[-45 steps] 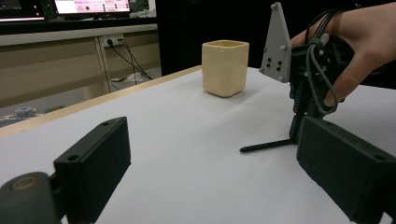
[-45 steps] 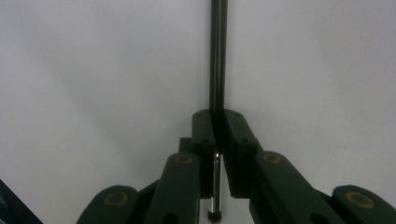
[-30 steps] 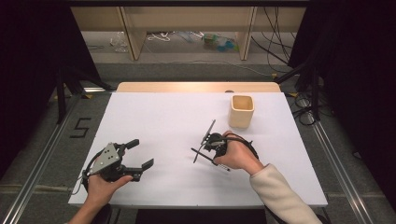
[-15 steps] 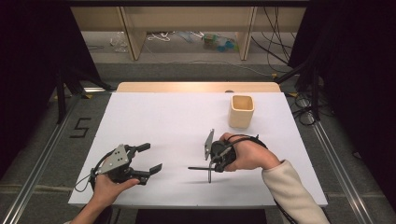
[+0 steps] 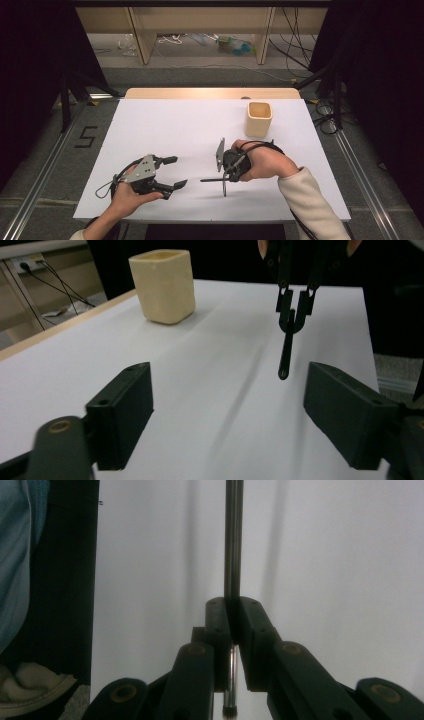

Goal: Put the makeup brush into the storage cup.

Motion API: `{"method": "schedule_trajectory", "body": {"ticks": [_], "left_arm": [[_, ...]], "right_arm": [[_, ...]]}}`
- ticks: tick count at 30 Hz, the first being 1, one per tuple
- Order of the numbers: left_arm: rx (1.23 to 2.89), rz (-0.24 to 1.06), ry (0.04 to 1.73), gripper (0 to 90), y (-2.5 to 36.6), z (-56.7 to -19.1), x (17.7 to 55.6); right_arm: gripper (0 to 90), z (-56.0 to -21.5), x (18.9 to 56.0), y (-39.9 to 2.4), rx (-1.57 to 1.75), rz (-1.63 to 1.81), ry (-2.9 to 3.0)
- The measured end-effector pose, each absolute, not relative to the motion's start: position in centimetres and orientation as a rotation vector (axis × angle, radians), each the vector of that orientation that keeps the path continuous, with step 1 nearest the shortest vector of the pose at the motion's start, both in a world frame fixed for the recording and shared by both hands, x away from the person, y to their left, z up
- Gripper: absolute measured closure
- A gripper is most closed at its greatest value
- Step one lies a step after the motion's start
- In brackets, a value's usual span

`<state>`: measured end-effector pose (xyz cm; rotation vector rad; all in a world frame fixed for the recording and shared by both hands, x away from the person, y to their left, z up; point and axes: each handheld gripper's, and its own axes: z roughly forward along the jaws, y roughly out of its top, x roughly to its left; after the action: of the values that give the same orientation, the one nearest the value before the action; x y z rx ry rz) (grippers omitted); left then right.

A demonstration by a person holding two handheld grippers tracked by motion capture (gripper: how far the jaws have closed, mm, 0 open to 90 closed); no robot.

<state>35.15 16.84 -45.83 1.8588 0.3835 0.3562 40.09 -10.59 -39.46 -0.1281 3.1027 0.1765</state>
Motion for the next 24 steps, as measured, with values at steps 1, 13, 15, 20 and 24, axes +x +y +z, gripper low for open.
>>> {"method": "schedule_trajectory", "body": {"ticks": [1, 13, 15, 20, 24], "left_arm": [[1.867, 0.342, 0.376, 24.8, 16.5, -45.9, 35.3], [1.976, 0.233, 0.287, 40.4, 12.6, -46.7, 35.7], [1.989, 0.223, 0.282, 43.2, 12.2, -46.8, 35.8], [1.996, 0.200, 0.273, 49.5, 11.4, -47.0, 36.0], [2.016, 0.191, 0.260, 55.0, 10.9, -47.1, 36.1]], "right_arm": [[84.3, -39.5, 40.0, -10.5, -0.107, 0.177, 3.109], [84.3, -39.3, 39.7, -9.9, -0.083, 0.149, 3.109], [84.3, -39.3, 39.6, -9.8, -0.083, 0.145, 3.102], [84.3, -39.3, 39.8, -9.6, -0.131, 0.127, 3.097], [84.3, -39.3, 39.7, -9.5, -0.149, 0.122, 3.091]]}}
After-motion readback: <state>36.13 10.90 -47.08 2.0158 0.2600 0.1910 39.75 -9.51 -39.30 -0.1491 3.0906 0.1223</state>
